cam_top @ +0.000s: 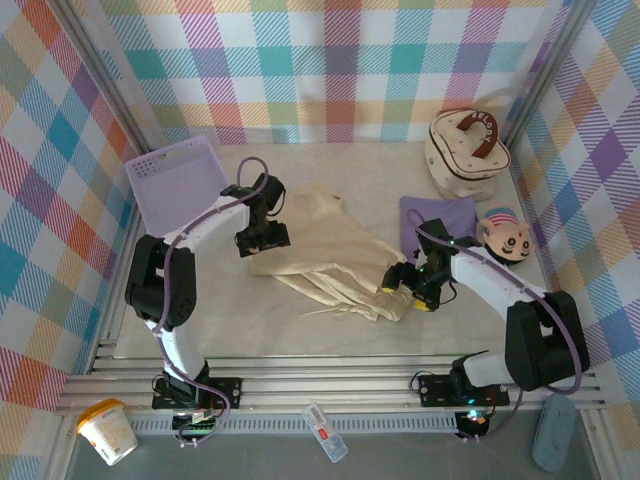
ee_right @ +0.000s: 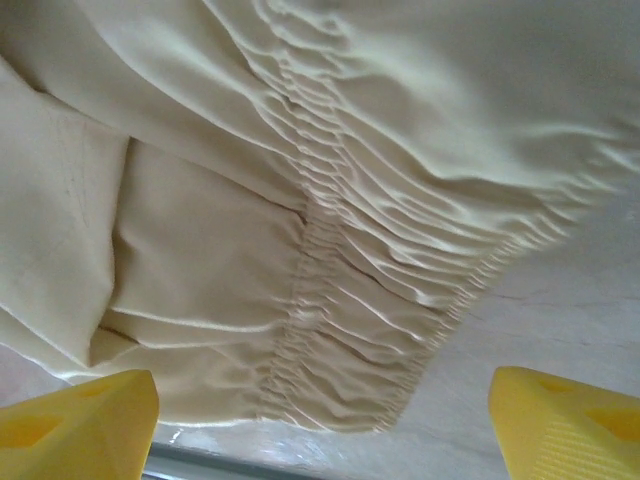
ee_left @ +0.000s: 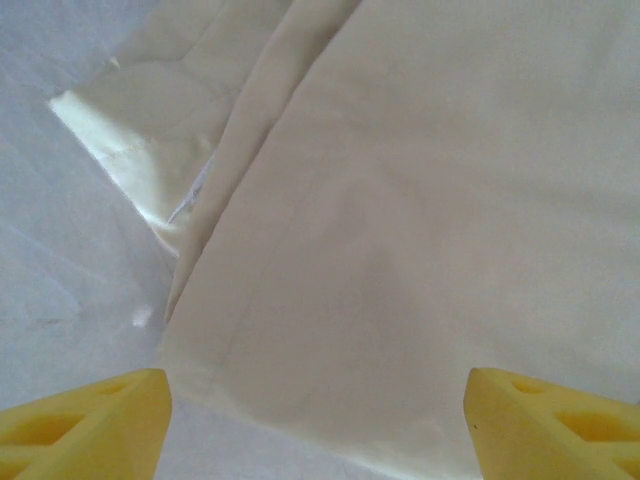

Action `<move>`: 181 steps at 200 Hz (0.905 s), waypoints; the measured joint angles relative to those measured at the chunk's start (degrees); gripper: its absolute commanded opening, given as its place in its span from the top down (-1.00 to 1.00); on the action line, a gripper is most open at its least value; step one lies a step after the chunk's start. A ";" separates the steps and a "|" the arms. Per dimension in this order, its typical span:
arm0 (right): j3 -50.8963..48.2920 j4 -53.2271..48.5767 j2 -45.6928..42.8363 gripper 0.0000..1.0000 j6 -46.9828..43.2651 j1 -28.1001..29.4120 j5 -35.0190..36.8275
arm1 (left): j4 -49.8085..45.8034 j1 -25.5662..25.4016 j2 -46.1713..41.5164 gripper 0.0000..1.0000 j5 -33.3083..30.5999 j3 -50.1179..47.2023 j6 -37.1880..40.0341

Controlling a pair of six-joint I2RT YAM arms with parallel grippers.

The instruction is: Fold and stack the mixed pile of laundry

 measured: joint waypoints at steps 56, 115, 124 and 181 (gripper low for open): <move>0.74 5.14 9.44 -0.03 1.86 0.00 -3.30 | 6.34 0.81 11.54 0.06 0.26 1.84 -1.03; 13.64 2.89 16.02 -0.12 -0.17 -0.44 1.81 | 8.02 -3.34 -0.94 0.00 7.30 -14.51 -7.30; 15.43 2.19 16.76 -0.22 -1.14 -0.81 3.13 | 7.21 -4.81 -2.78 -0.19 8.52 -16.20 -8.92; 19.61 -3.82 16.92 -0.52 -7.13 -3.43 7.32 | 1.68 -4.46 -13.97 -0.62 5.64 -13.00 -13.49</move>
